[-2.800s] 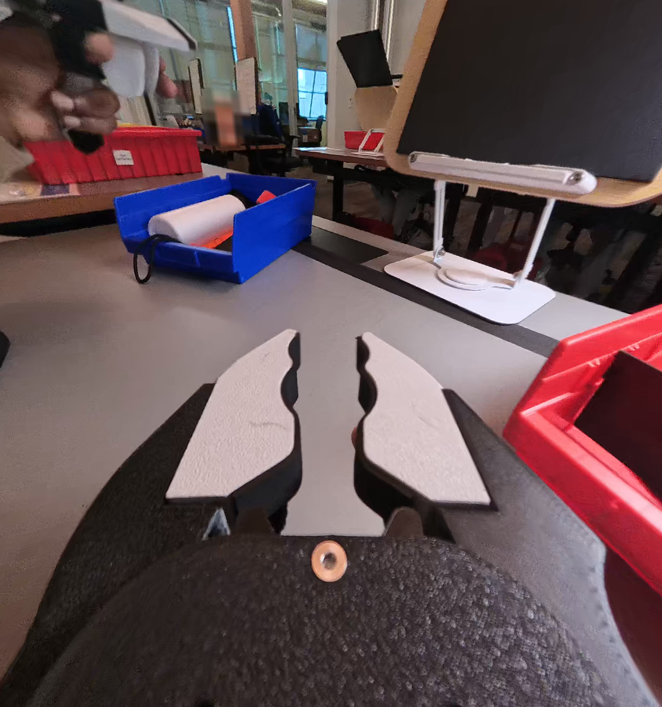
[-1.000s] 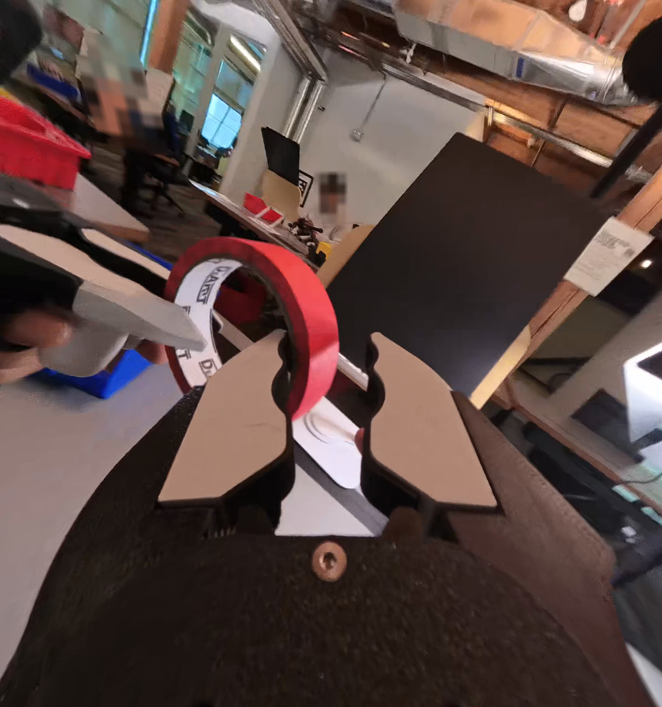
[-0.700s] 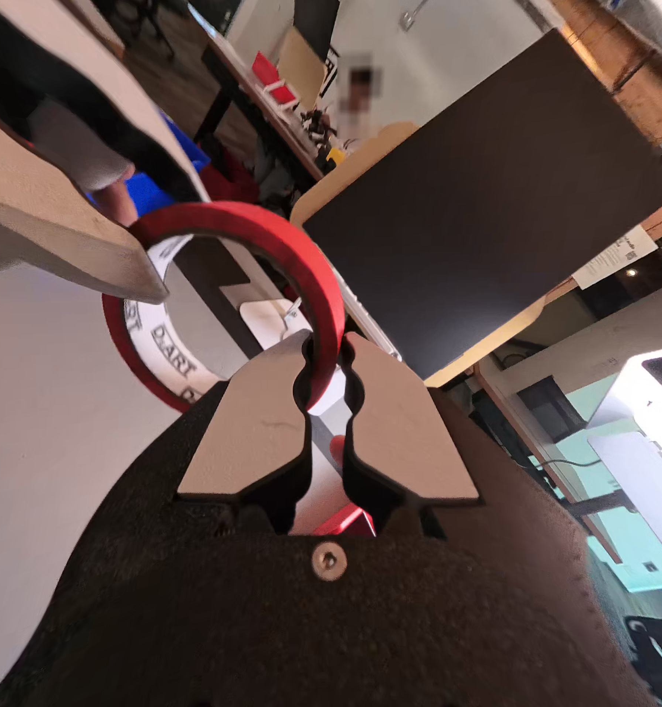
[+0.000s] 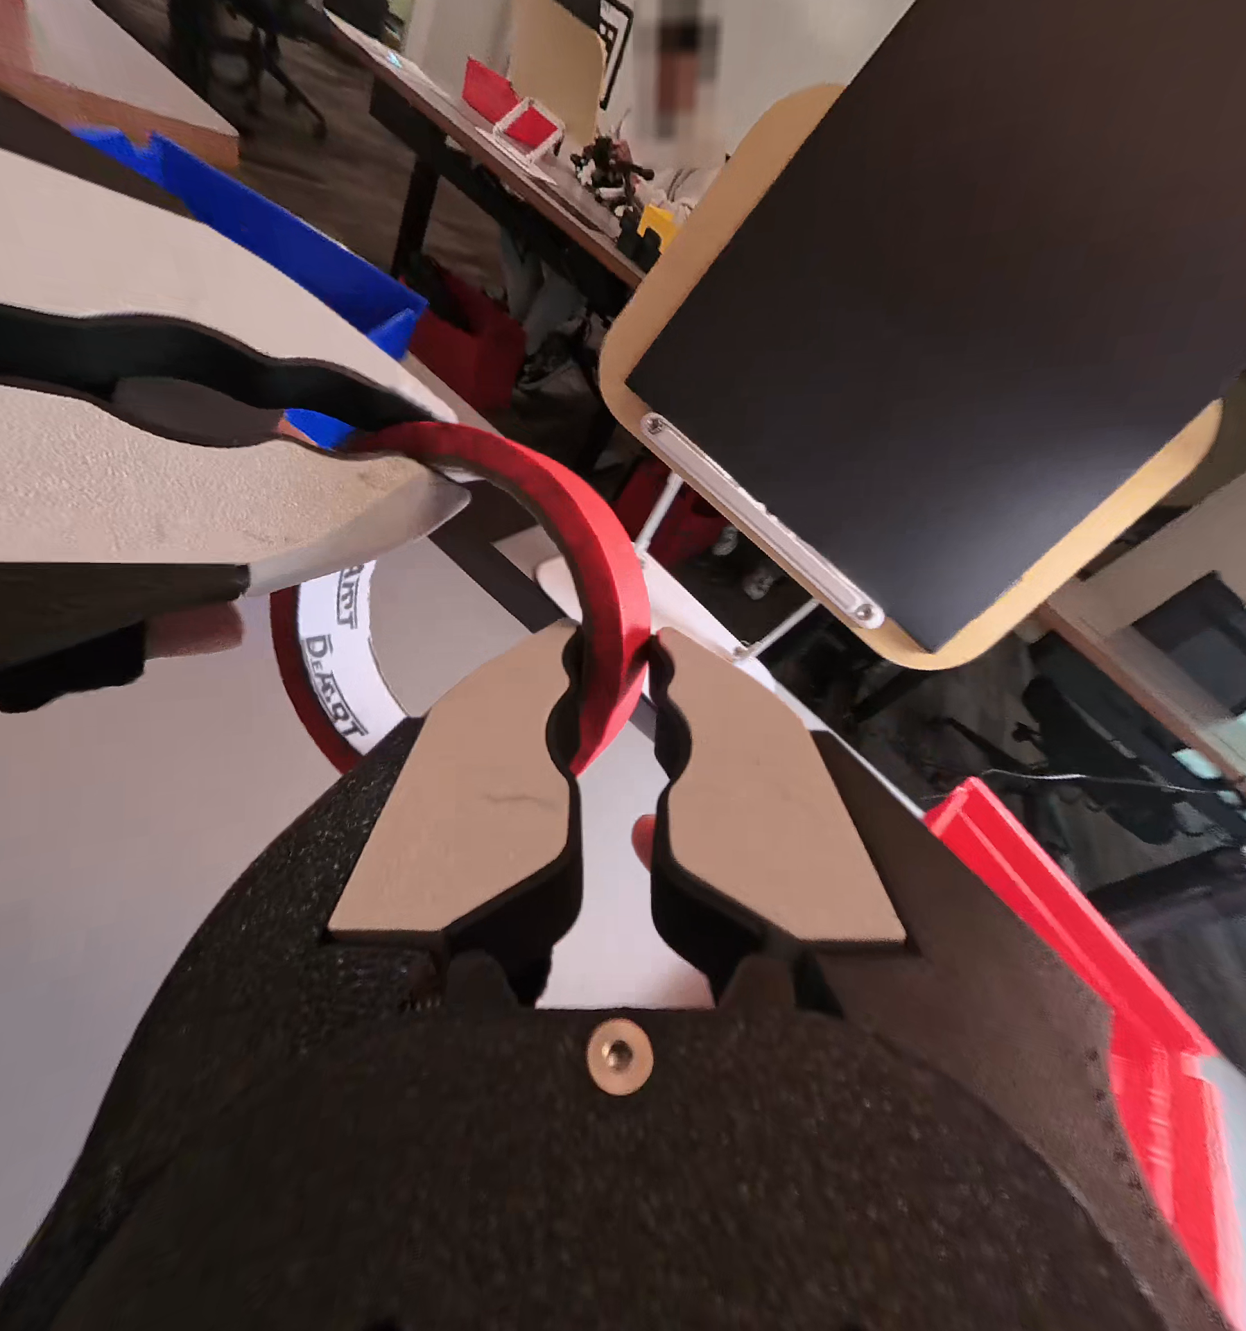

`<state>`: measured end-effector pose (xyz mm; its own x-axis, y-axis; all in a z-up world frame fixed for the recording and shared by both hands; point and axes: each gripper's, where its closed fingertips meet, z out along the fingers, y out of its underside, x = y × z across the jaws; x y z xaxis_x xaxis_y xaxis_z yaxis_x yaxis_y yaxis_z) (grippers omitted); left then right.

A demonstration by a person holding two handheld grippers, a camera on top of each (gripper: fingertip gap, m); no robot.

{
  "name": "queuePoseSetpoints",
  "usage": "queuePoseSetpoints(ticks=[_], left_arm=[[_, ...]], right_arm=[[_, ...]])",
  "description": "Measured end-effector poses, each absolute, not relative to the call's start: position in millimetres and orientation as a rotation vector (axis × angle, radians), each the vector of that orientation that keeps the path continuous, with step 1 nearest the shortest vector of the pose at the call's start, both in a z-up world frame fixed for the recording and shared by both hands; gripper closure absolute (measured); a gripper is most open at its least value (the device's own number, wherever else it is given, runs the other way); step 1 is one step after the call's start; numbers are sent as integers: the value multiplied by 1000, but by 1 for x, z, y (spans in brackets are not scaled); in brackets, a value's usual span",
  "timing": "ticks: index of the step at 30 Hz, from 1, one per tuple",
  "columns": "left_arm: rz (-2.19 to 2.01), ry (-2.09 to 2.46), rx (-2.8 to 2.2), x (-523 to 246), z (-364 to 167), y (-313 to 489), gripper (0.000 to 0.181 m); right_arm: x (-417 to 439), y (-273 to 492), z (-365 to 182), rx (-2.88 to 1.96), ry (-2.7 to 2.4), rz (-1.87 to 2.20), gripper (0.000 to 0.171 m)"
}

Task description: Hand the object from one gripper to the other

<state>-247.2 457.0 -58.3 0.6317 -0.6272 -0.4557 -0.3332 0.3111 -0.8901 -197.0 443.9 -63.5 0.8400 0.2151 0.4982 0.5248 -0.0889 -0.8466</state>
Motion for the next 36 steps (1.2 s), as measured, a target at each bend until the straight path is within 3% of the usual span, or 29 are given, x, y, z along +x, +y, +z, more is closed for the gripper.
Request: queuePoseSetpoints(ticks=[4,11,14,17,21,26,33,36], left_arm=[[-254,1031,-1306,-237,-63,448,153],[-171,1100,-1249,-237,-68,449,166],[-147,1003,-1258,-247,-61,459,170],[-207,913,-1312,-256,-62,469,171],[-282,889,-1374,-256,-68,473,169],[-287,1050,-1367,-243,-74,460,139],[-220,1064,-1294,-240,-74,457,161],[-140,965,-1276,-251,-66,467,167]], right_arm=[[-187,446,-67,-1660,-688,-461,161],[-204,445,-74,-1585,-844,-579,160],[-206,443,-60,-1566,-702,-387,154],[-201,445,-64,-1642,-606,-252,137],[-204,452,-84,-1725,-567,-144,146],[-190,452,-81,-1707,-675,-316,156],[-206,449,-75,-1581,-799,-481,156],[-204,449,-69,-1609,-629,-313,145]])
